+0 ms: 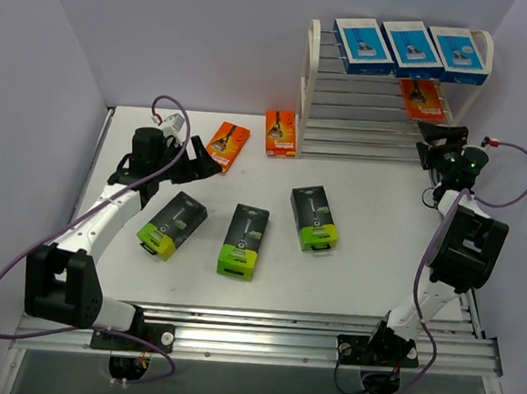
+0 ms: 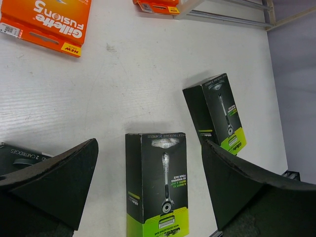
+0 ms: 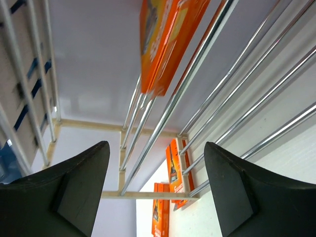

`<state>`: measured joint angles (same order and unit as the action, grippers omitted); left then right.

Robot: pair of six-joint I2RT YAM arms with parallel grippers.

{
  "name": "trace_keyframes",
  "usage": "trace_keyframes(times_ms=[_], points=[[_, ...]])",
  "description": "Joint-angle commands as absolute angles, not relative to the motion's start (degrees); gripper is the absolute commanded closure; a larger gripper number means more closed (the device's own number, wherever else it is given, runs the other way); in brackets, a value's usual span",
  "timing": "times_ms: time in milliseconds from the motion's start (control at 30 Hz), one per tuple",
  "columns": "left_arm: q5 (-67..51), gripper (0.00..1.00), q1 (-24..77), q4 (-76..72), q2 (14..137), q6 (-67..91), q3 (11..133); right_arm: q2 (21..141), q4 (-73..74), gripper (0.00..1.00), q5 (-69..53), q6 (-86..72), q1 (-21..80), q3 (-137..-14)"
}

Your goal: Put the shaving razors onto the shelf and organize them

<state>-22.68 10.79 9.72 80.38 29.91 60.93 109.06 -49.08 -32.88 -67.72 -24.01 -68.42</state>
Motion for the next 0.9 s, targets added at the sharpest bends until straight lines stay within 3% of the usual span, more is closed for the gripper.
trace_keyframes(times_ms=[0,433,667,867], points=[[-21.2,0.05,10.9,9.6,78.7,28.2,63.9,102.0,-56.4,0.27,-35.0,-68.9,-24.6,-64.9],[-18.4,0.05,8.5,10.8,80.7,27.7,63.9,90.7,-60.4,0.27,-35.5,-65.8,-17.9,-41.2],[-12.9,0.06,7.9,13.4,83.0,26.6,63.9,86.3,-56.2,0.26,-31.9,-57.4,-7.2,-33.3],[-16.4,0.06,7.8,11.2,87.2,28.3,63.0,79.6,-41.8,0.19,-21.3,-43.3,5.8,-34.8]])
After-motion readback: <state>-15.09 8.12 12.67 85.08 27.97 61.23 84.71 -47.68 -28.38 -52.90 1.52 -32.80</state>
